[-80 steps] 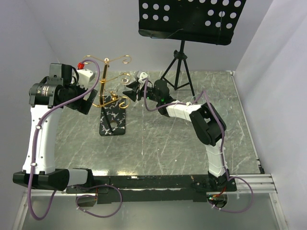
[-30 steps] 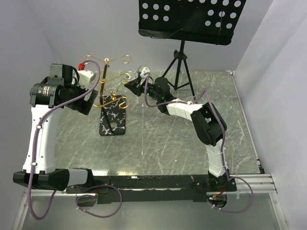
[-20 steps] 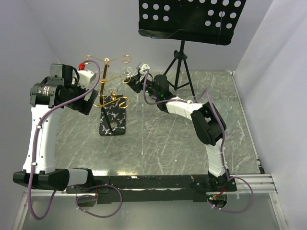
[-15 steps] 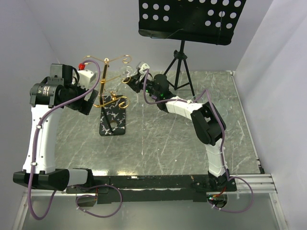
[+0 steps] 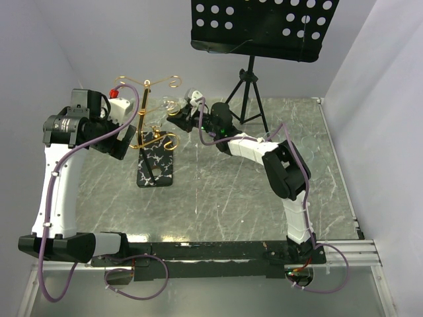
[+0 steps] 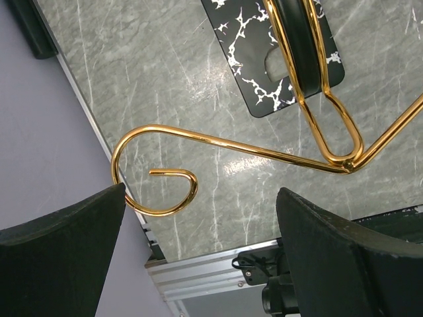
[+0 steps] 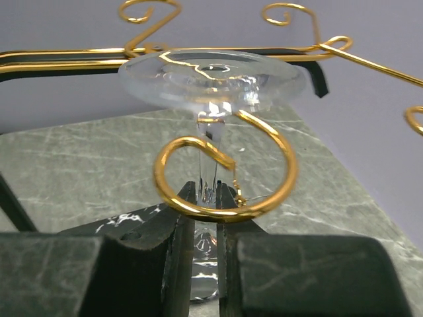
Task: Take the wine glass off the wine glass rack
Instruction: Pick up the wine glass from the wine rack.
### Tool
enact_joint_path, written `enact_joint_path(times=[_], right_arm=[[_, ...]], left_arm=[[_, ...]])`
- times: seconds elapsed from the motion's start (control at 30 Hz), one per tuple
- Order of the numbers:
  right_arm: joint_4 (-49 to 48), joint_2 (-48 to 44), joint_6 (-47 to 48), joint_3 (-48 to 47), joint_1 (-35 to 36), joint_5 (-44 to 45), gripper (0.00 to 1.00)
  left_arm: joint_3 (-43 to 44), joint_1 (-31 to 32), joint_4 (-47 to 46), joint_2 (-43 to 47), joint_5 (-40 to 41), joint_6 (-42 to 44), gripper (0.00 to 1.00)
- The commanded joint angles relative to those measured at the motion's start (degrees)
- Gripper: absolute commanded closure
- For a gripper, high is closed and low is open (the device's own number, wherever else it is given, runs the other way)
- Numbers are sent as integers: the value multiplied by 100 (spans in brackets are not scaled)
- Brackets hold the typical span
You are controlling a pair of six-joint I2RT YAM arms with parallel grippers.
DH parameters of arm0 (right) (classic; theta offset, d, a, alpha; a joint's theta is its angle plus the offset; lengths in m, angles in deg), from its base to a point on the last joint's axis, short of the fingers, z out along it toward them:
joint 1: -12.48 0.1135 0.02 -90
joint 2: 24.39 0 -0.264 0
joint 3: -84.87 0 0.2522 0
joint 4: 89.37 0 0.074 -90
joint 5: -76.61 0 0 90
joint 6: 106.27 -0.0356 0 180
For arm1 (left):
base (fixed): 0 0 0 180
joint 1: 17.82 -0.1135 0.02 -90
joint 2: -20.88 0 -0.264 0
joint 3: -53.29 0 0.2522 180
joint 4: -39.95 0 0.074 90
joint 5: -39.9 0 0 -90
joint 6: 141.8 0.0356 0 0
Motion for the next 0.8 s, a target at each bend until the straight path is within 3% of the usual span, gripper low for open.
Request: enact_joint_path(times=[0.0,0.33,0.43,0.77], right_arm=[[-449,-131,41,-115,113,-703,100],[-317,-561,164,394,95,-906,100],[-536,-834,-55,772,78,-494,100],[-160,-1686,-47,1265,87,-554,100]], left_arm=[[11,19,108,85,-142,-129,0],[195,19,55,-29,-230,-33,0],[319,19,-41,-47,-247,46,0],[513,19,-629,76,-862,169,0]])
